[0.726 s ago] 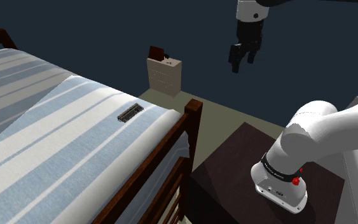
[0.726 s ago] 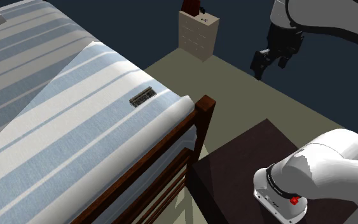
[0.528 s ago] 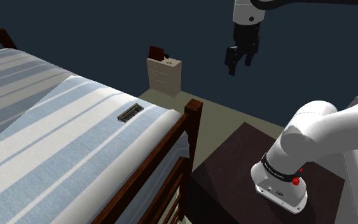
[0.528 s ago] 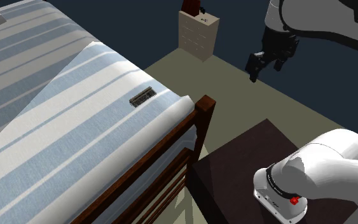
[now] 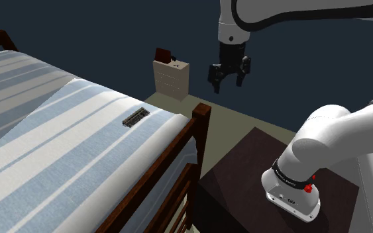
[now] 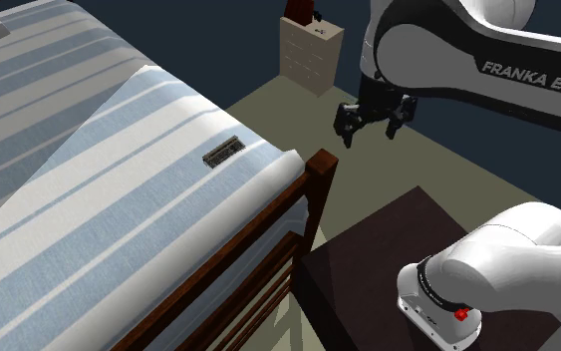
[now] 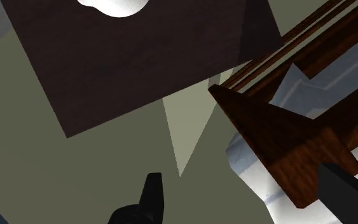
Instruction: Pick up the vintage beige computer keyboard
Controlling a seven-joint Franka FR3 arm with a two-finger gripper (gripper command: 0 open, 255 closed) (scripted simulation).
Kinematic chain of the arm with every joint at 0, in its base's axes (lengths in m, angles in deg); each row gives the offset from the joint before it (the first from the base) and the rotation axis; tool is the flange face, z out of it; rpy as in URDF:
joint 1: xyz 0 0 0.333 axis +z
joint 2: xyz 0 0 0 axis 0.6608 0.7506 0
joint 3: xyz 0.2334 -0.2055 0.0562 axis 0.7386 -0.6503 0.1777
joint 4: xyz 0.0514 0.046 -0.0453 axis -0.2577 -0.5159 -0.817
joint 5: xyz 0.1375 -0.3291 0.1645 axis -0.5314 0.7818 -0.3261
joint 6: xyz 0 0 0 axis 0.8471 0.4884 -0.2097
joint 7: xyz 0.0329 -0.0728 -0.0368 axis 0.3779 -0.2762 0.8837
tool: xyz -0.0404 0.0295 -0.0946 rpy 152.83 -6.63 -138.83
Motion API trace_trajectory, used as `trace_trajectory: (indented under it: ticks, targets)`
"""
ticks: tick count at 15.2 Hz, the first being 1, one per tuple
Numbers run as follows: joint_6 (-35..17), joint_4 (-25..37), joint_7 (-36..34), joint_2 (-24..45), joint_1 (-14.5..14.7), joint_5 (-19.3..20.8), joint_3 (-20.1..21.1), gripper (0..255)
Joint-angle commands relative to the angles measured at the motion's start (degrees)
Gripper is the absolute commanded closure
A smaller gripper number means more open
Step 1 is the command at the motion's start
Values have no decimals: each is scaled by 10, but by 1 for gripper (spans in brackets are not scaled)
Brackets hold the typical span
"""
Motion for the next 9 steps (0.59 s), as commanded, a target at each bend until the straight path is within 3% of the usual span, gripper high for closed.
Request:
trace_trajectory:
  ticks: [1,9]
  targets:
    - [-23,4,-54,22,0,-26,27,0]
    - [-129,47,-242,143,-16,-88,120,0]
